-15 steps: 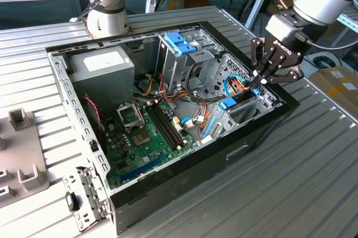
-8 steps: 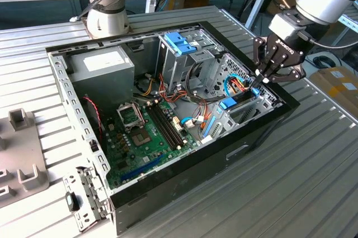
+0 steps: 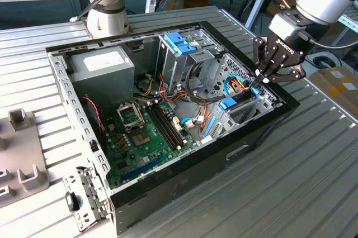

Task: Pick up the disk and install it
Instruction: 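Insert the second disk wire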

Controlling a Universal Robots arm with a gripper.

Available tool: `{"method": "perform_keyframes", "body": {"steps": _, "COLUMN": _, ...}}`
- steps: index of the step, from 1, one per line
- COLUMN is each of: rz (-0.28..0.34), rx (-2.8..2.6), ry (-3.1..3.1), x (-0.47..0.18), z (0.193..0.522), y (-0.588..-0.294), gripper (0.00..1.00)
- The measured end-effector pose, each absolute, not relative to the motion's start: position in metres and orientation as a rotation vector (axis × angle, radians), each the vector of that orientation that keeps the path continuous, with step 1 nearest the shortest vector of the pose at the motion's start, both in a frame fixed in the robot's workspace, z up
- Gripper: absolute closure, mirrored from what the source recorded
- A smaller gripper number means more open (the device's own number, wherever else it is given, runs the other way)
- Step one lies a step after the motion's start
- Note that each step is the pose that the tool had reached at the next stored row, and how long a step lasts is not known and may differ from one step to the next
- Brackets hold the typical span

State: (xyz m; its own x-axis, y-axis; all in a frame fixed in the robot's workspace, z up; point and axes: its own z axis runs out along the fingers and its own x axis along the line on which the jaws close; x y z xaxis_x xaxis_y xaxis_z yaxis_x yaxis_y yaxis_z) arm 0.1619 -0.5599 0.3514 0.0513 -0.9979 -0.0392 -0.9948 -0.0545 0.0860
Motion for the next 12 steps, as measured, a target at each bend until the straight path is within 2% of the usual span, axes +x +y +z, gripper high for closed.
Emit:
{"method": "perform_keyframes", "body": {"steps": 3, "rz": -0.136, "rx": 2.252, "ry": -2.135, "x": 0.1619, "z": 0.3514, "y": -0.56, "gripper": 0.89}}
{"method": "perform_keyframes", "body": {"steps": 6, "rz": -0.136, "rx": 2.252, "ry": -2.135, "x": 0.1619, "z": 0.3514, "y": -0.56, "gripper": 0.71}}
{"method": "perform_keyframes", "body": {"steps": 7, "rz": -0.136, "rx": 2.252, "ry": -2.135, "x": 0.1619, "z": 0.3515, "y": -0.56, "gripper": 0.71}}
{"method": "perform_keyframes", "body": {"steps": 10, "rz": -0.136, "rx": 2.252, "ry": -2.135, "x": 0.1619, "z": 0.3514, "y": -0.56, "gripper": 0.52}}
{"method": "perform_keyframes", "body": {"steps": 12, "rz": -0.136, "rx": 2.252, "ry": -2.135, "x": 0.1619, "z": 0.3514, "y": -0.56, "gripper": 0.52}}
